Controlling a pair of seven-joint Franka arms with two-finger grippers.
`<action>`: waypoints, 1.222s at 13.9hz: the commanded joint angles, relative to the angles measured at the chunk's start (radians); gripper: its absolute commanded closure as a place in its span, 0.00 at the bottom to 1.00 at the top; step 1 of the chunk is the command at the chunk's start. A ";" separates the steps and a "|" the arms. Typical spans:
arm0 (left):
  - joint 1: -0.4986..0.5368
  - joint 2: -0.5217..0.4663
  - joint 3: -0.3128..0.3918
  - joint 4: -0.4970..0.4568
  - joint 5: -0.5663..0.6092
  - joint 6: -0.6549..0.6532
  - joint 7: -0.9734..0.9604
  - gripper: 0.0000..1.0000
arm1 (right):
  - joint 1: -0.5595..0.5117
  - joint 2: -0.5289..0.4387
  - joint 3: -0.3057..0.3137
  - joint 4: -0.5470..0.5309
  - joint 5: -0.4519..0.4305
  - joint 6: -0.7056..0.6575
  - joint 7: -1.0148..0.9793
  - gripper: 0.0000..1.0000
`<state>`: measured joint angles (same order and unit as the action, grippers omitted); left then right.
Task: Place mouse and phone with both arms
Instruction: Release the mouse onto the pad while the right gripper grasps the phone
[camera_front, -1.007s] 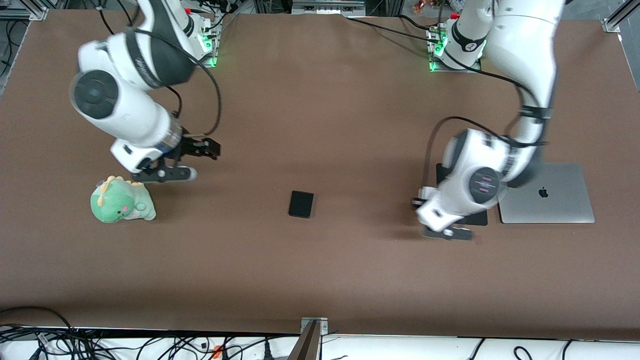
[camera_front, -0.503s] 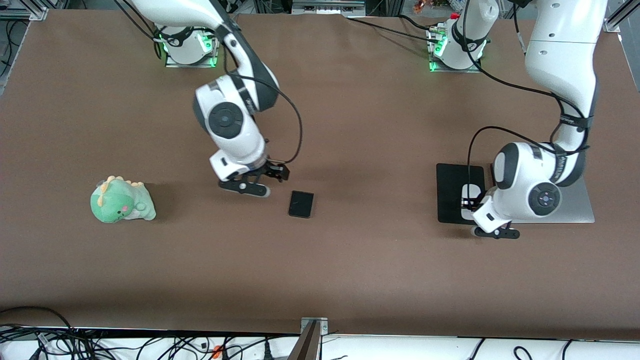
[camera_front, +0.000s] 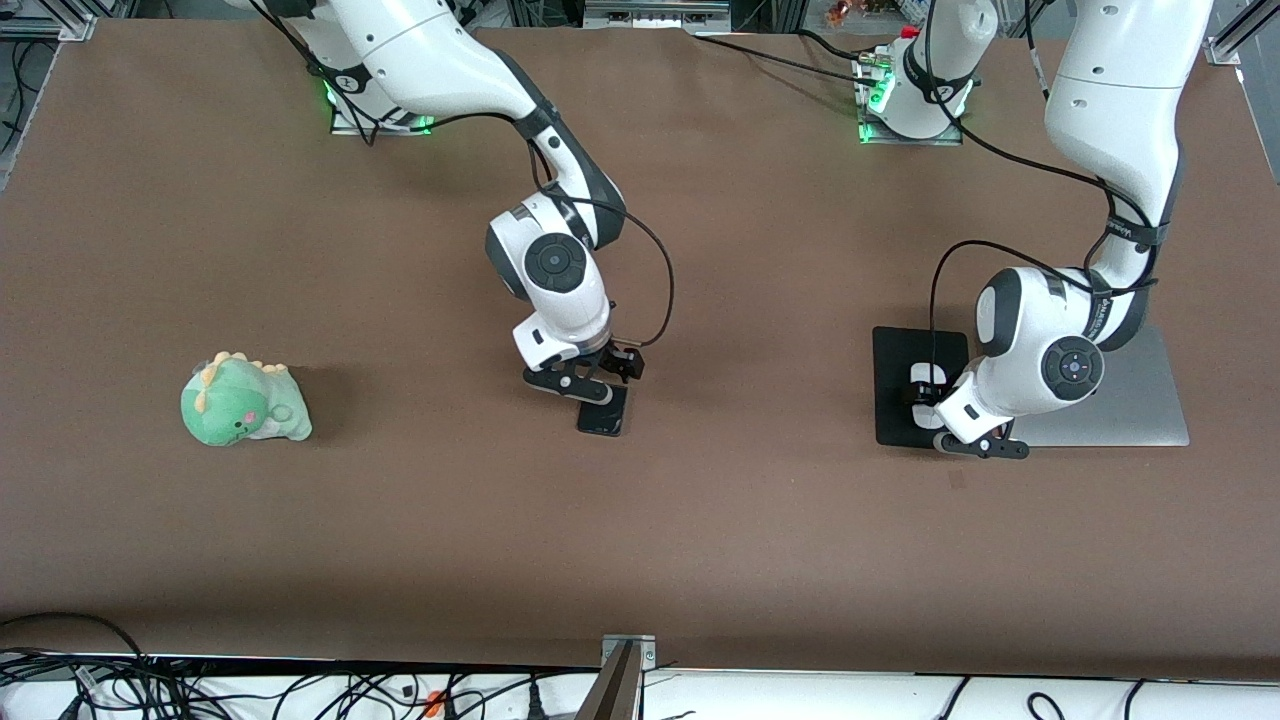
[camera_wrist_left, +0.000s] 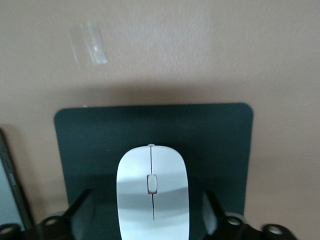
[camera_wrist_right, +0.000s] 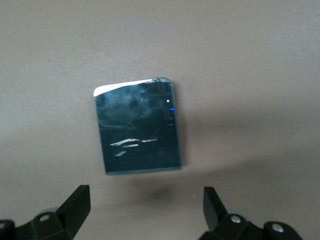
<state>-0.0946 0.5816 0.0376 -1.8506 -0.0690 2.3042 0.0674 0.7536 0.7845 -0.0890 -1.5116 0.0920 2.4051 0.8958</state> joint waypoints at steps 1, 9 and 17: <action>0.004 -0.080 -0.010 0.043 0.028 -0.073 0.003 0.00 | 0.004 0.067 -0.014 0.077 -0.005 0.029 -0.003 0.00; -0.005 -0.146 -0.021 0.520 0.100 -0.658 0.041 0.00 | -0.010 0.127 -0.017 0.086 -0.012 0.136 -0.140 0.00; -0.027 -0.299 -0.021 0.556 0.121 -0.894 0.043 0.00 | -0.010 0.139 -0.017 0.097 -0.015 0.138 -0.143 0.38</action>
<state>-0.1185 0.2975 0.0175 -1.2876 0.0290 1.4234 0.0992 0.7482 0.8932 -0.1104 -1.4444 0.0844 2.5327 0.7661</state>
